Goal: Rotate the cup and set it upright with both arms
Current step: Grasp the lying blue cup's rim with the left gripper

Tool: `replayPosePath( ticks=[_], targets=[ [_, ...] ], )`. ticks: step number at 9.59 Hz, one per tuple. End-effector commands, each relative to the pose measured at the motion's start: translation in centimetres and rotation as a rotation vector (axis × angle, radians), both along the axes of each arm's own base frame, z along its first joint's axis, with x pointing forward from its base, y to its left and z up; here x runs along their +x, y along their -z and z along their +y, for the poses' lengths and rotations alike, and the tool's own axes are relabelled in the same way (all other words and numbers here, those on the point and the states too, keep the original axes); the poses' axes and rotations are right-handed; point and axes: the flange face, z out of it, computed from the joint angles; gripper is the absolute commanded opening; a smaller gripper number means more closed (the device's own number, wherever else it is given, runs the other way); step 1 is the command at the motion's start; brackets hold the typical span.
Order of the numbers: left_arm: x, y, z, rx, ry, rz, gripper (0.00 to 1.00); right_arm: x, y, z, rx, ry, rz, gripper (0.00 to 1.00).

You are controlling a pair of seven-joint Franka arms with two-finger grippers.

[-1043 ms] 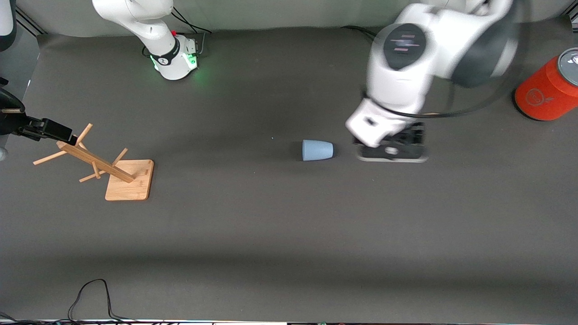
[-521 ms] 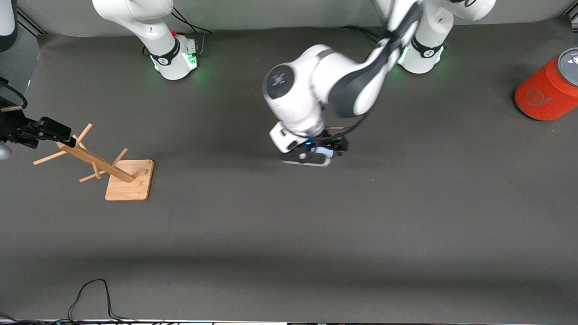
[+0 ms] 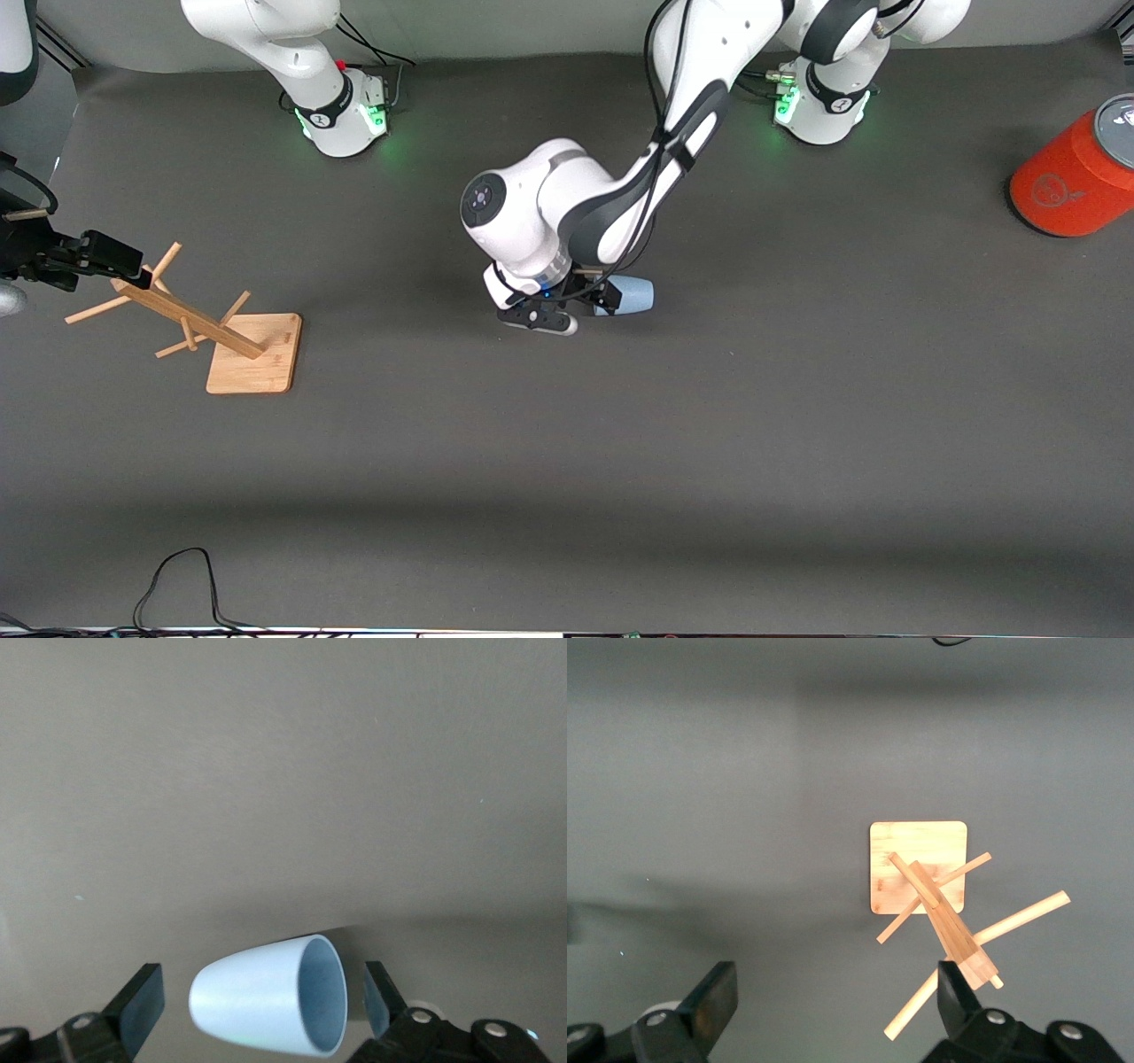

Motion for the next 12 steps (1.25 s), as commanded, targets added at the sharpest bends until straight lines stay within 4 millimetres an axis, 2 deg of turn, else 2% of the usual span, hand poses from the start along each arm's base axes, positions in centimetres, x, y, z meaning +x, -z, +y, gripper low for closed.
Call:
replayPosePath(
  ticks=[1, 3, 5, 6, 10, 12],
  targets=[
    [0.1, 0.7, -0.2, 0.040, 0.150, 0.059, 1.00, -0.2, -0.1, -0.1, -0.006, -0.026, -0.012, 1.00],
    [0.0, 1.5, 0.2, 0.115, 0.253, 0.051, 1.00, -0.1, -0.2, -0.1, -0.006, -0.026, -0.009, 1.00],
    [-1.6, 4.1, -0.5, 0.216, 0.356, 0.053, 0.99, 1.0, 0.2, 0.3, -0.004, -0.026, -0.009, 1.00],
    [-1.8, 4.5, -0.7, 0.250, 0.426, 0.051, 0.99, 1.1, 0.2, 0.4, -0.002, -0.028, -0.010, 1.00],
    [-2.1, 6.2, -0.3, 0.299, 0.470, 0.053, 0.96, 1.0, 0.2, -0.1, -0.004, -0.020, -0.009, 1.00],
    [-2.2, 7.0, 0.2, 0.328, 0.485, 0.053, 0.90, 1.0, 0.3, 0.0, -0.004, -0.016, -0.006, 1.00]
  ],
)
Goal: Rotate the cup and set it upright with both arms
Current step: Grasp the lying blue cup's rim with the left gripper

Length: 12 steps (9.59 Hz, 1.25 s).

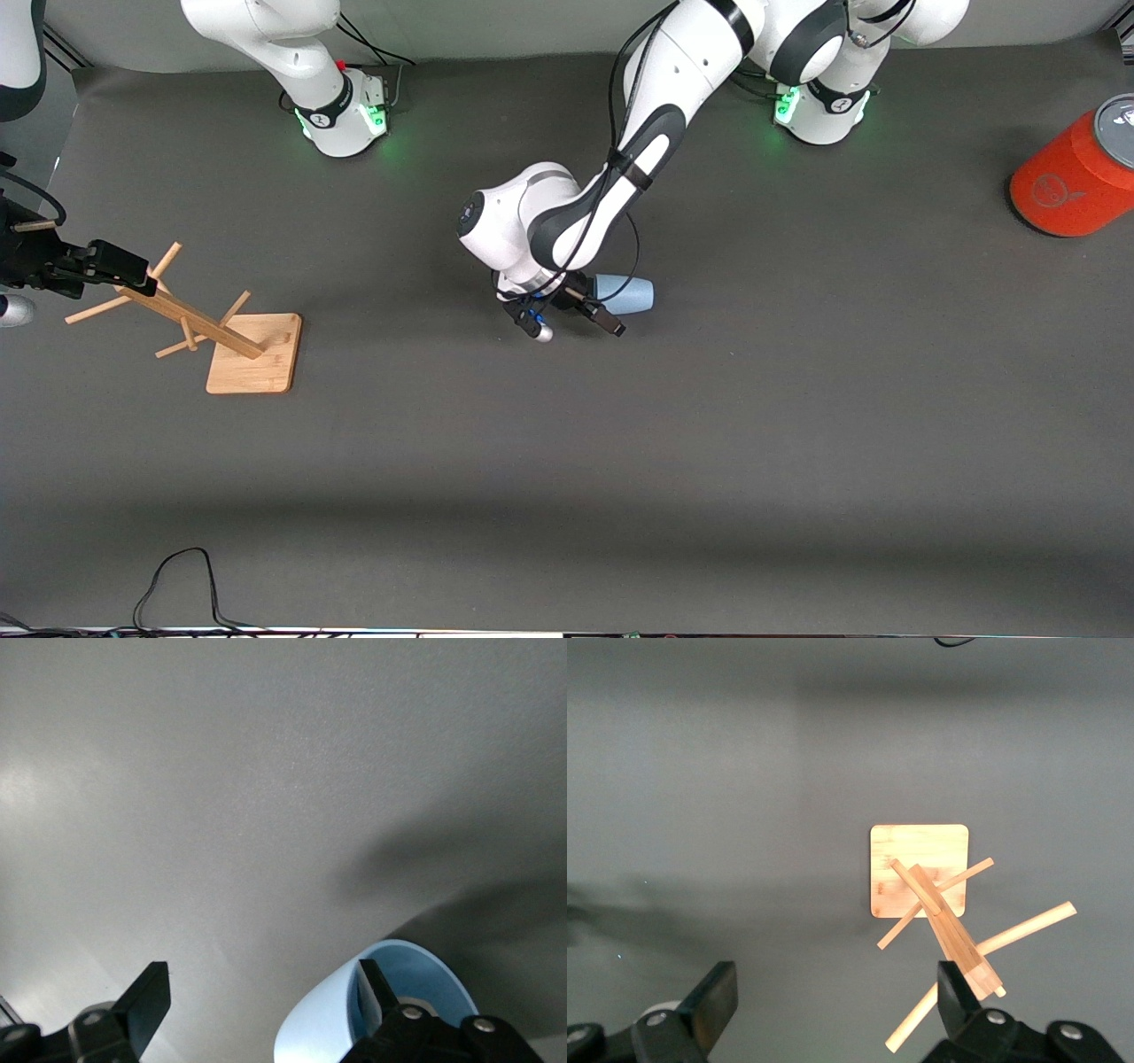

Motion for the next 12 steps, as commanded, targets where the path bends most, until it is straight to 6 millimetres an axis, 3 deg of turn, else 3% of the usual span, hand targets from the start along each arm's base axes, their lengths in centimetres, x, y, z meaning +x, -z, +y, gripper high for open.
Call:
replayPosePath(
  ticks=[1, 2, 4, 7, 8, 11, 12],
  targets=[
    [-0.3, 0.3, 0.3, 0.044, 0.032, -0.006, 0.77, 0.3, -0.4, -0.1, -0.001, -0.011, -0.011, 1.00],
    [-0.3, 0.3, 0.4, 0.051, 0.034, -0.006, 0.66, 0.3, -0.4, -0.1, -0.003, -0.010, -0.011, 1.00],
    [-0.4, 0.4, 0.6, 0.060, 0.030, -0.003, 0.57, 0.3, -0.3, -0.1, -0.003, -0.010, -0.009, 1.00],
    [-0.7, 0.3, 1.0, 0.090, -0.004, 0.004, 0.06, 0.3, -0.2, -0.1, -0.003, -0.010, -0.008, 1.00],
    [-0.9, 0.3, 1.1, 0.097, -0.009, 0.009, 0.00, 0.3, -0.3, -0.1, -0.001, -0.010, -0.010, 1.00],
    [-0.8, -0.4, 1.2, 0.096, -0.012, 0.011, 0.00, 0.3, -0.2, -0.1, -0.001, -0.008, -0.008, 1.00],
    [-0.3, -1.7, 1.3, 0.095, -0.021, 0.013, 0.00, 0.3, -0.1, -0.1, -0.001, -0.008, -0.006, 1.00]
  ],
)
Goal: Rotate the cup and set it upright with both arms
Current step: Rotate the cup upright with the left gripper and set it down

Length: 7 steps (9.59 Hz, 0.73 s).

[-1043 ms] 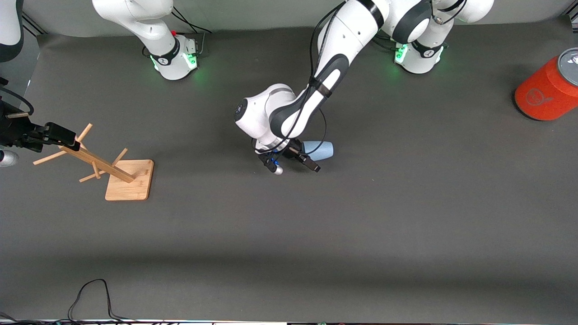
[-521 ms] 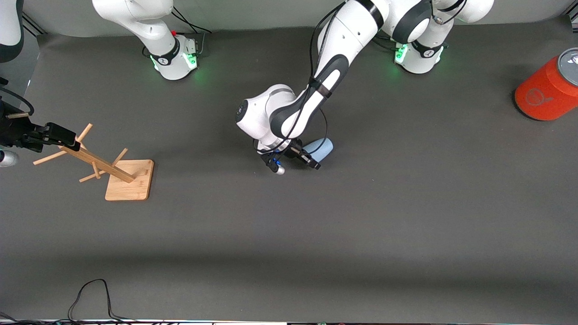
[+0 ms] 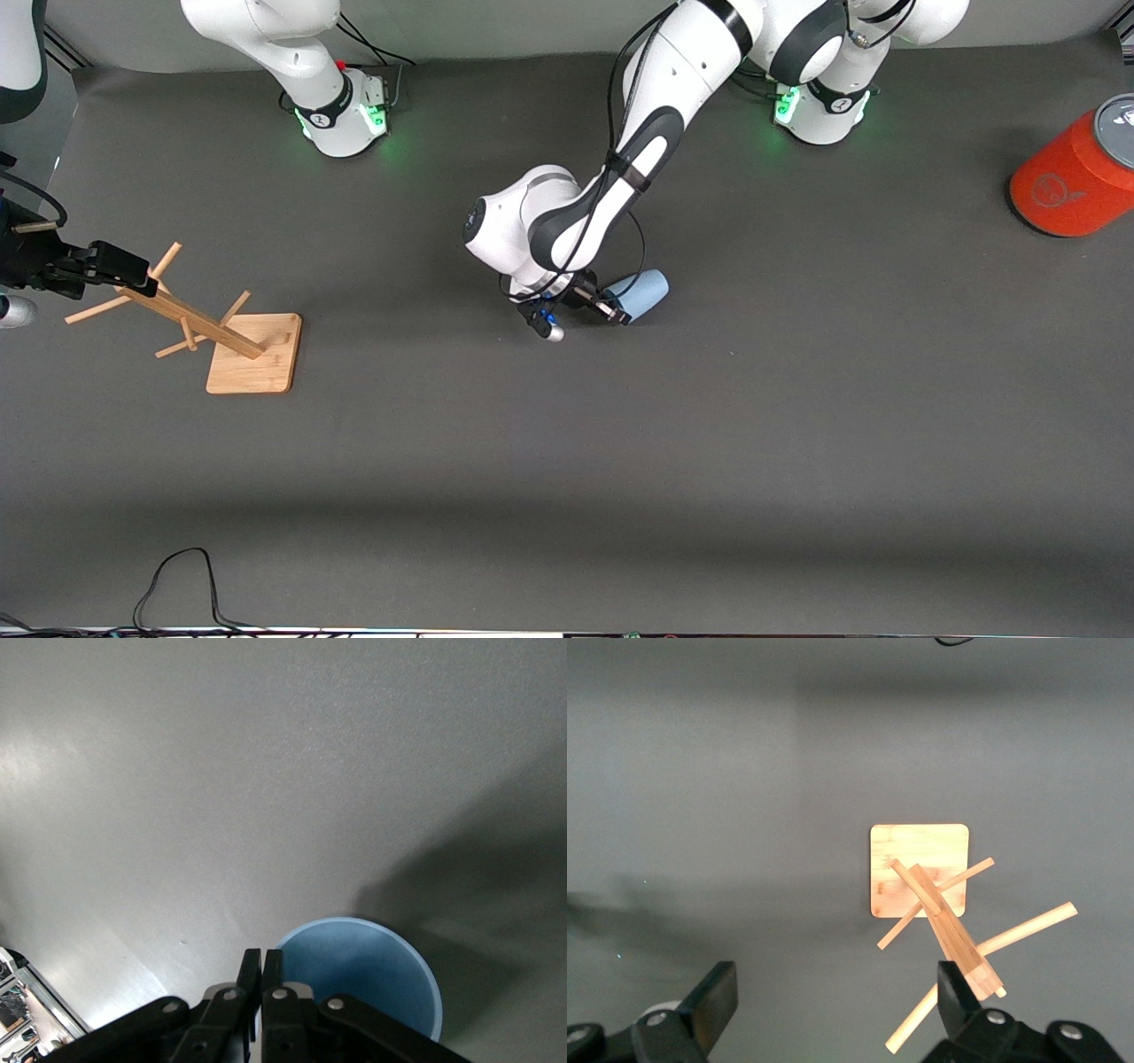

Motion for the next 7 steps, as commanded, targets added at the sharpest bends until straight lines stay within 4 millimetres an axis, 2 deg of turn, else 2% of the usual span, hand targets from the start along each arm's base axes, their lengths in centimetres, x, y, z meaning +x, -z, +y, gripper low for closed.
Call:
replayPosePath(
  ticks=[1, 3, 4, 5, 7],
  targets=[
    [0.5, -4.2, 0.2, -0.005, -0.036, -0.033, 0.00, 0.2, -0.3, -0.1, -0.001, -0.008, -0.008, 1.00],
    [1.9, -8.5, -0.5, -0.102, -0.136, -0.146, 0.00, 0.2, -0.2, -0.1, -0.001, -0.008, -0.007, 1.00],
    [2.5, -9.9, -0.5, -0.129, -0.151, -0.170, 0.00, 0.2, -0.2, -0.1, -0.001, -0.008, -0.007, 1.00],
    [3.9, -12.2, 0.2, -0.173, -0.187, -0.189, 0.00, 0.2, -0.2, -0.1, -0.001, -0.008, -0.007, 1.00],
    [7.6, -19.2, 3.1, -0.363, -0.278, -0.207, 0.00, 0.2, -0.2, -0.1, -0.001, -0.008, -0.007, 1.00]
  ],
)
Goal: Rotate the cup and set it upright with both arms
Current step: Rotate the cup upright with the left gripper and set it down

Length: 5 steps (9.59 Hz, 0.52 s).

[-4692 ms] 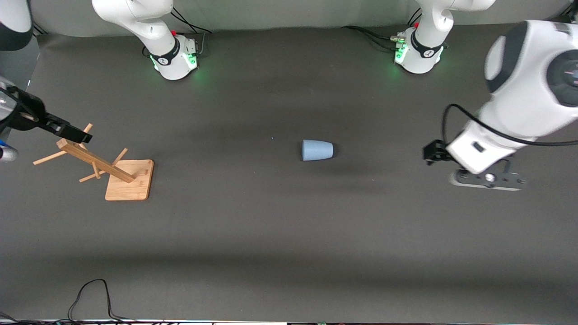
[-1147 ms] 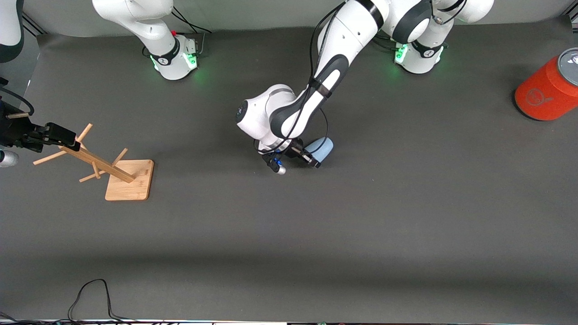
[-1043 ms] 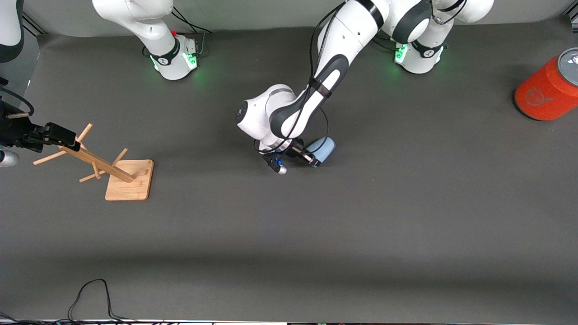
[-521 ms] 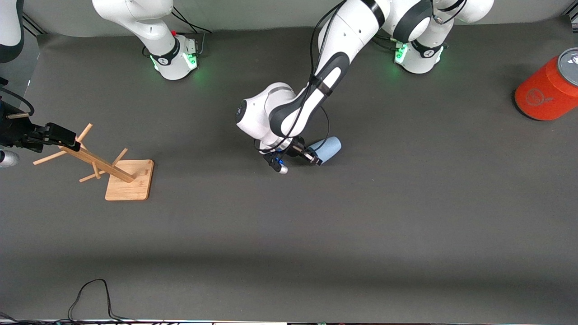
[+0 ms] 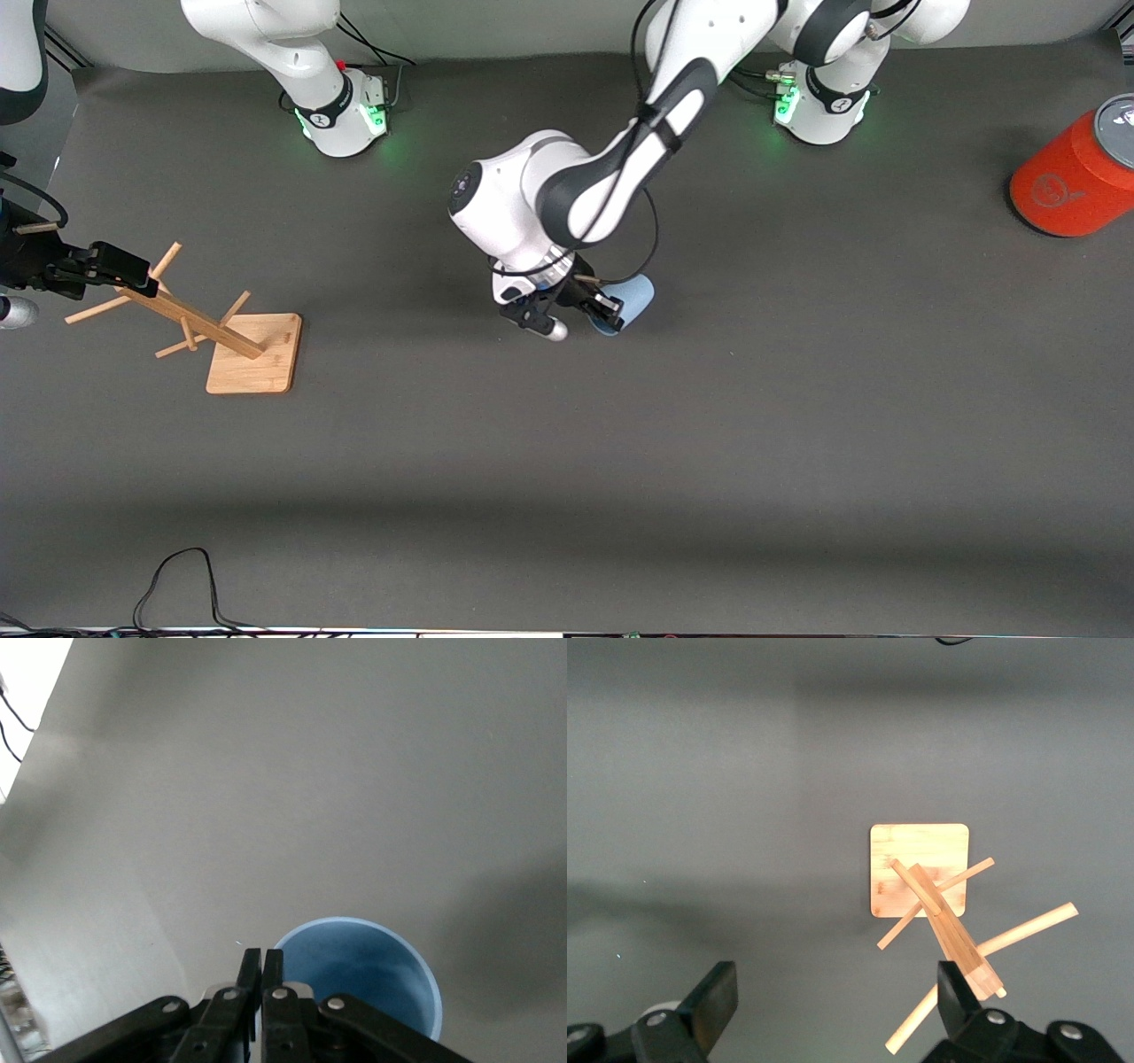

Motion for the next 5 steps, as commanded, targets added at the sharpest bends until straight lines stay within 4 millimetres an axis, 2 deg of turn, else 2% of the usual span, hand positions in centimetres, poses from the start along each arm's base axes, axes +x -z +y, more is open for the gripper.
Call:
replayPosePath(
  ticks=[1, 3, 5],
  targets=[
    [2.6, -7.2, 3.3, -0.189, -0.079, -0.023, 0.00, 0.1, -0.4, -0.1, -0.001, -0.008, -0.008, 1.00],
    [3.4, -9.8, 6.4, -0.273, -0.111, -0.090, 0.00, 0.1, -0.4, -0.1, -0.001, -0.008, -0.008, 1.00],
    [3.5, -9.8, 9.3, -0.368, -0.155, -0.141, 0.00, 0.1, -0.4, -0.1, -0.001, -0.008, -0.008, 1.00]
  ],
)
